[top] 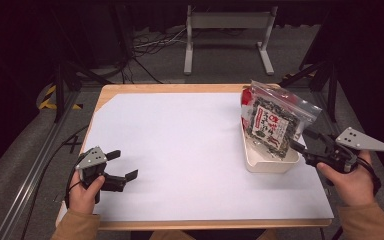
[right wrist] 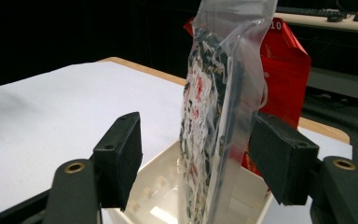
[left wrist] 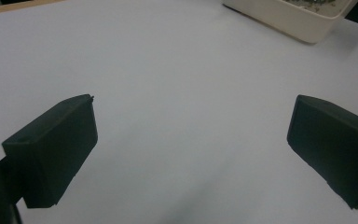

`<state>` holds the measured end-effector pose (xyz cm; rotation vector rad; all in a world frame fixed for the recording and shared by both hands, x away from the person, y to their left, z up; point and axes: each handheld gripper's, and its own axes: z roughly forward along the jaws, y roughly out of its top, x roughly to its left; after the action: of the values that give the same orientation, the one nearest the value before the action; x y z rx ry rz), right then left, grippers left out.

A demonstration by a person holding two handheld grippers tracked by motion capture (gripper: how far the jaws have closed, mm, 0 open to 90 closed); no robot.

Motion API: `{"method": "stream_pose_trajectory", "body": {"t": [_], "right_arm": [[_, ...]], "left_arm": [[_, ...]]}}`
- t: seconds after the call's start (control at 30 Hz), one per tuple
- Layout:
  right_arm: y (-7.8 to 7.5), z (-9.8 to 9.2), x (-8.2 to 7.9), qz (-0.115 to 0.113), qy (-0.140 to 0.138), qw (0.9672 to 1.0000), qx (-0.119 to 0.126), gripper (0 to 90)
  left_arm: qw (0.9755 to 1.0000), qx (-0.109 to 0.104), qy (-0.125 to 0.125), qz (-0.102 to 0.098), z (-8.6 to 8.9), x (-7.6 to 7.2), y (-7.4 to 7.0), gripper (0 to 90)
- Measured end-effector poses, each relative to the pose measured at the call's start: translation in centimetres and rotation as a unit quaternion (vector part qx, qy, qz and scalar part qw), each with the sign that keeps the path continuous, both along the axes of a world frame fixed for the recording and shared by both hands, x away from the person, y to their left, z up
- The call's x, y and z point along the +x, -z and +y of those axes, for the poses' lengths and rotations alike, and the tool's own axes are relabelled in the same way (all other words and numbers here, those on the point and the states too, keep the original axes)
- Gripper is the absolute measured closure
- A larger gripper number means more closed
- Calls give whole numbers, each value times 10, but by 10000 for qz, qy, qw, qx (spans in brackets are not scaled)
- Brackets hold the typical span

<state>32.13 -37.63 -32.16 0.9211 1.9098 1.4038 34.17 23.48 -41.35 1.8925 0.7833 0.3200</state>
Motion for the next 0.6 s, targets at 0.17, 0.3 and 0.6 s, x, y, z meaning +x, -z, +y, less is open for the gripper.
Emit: {"method": "stream_pose_trajectory", "body": {"t": [0.17,0.3,0.6], "right_arm": [[9,10,-19,-134,6,9999,12,350],[18,8,-26,-144,286,9995,43,350],[35,15,-42,-34,-165,9997,196,358]], "left_arm": [[10000,-44,22,-5,-1,-3,0,22],[10000,-50,34,-24,-1,-4,0,22],[9998,-97,131,-80,-5,-10,-1,21]]}}
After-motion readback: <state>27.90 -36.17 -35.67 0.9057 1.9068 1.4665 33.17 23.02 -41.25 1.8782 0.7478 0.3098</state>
